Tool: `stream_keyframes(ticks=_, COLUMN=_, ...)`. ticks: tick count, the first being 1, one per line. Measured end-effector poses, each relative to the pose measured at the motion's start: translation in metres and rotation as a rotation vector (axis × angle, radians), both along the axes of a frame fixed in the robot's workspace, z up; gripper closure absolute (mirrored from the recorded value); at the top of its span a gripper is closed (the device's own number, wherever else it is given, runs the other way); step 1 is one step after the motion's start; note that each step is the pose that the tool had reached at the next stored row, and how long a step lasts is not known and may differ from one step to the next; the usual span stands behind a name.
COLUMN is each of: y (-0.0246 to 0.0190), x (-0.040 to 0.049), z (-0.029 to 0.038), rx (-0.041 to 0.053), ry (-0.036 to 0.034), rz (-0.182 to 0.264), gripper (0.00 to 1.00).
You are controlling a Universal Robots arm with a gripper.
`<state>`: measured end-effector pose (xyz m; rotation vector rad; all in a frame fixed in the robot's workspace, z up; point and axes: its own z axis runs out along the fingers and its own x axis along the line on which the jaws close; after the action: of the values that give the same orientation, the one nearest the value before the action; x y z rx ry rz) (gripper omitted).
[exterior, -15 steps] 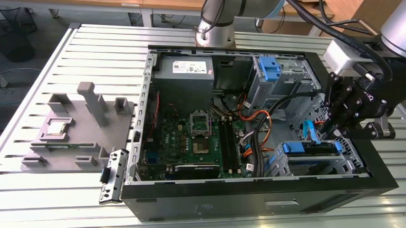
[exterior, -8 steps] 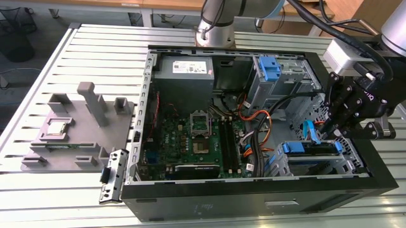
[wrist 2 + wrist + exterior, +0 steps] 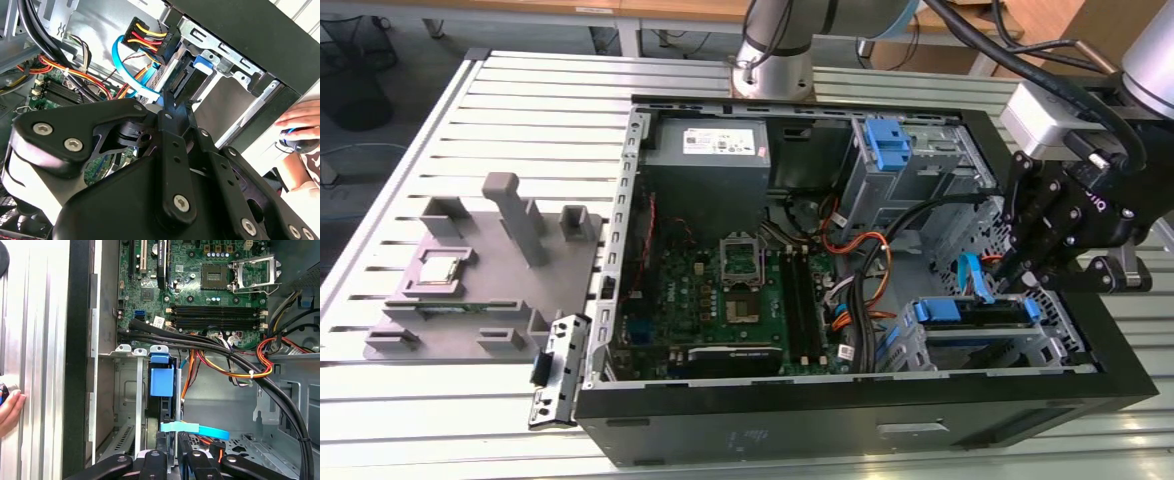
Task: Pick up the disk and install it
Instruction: 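Insert the second disk wire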
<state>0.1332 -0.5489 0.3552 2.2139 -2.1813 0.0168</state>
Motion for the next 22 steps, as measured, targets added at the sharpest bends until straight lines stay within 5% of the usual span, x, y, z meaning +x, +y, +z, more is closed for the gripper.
stream_keyframes(ticks=22, y=0.0003, x=0.0026, z=0.0037, rx=0.0000, ry=0.0000, rz=0.000, gripper=0.76)
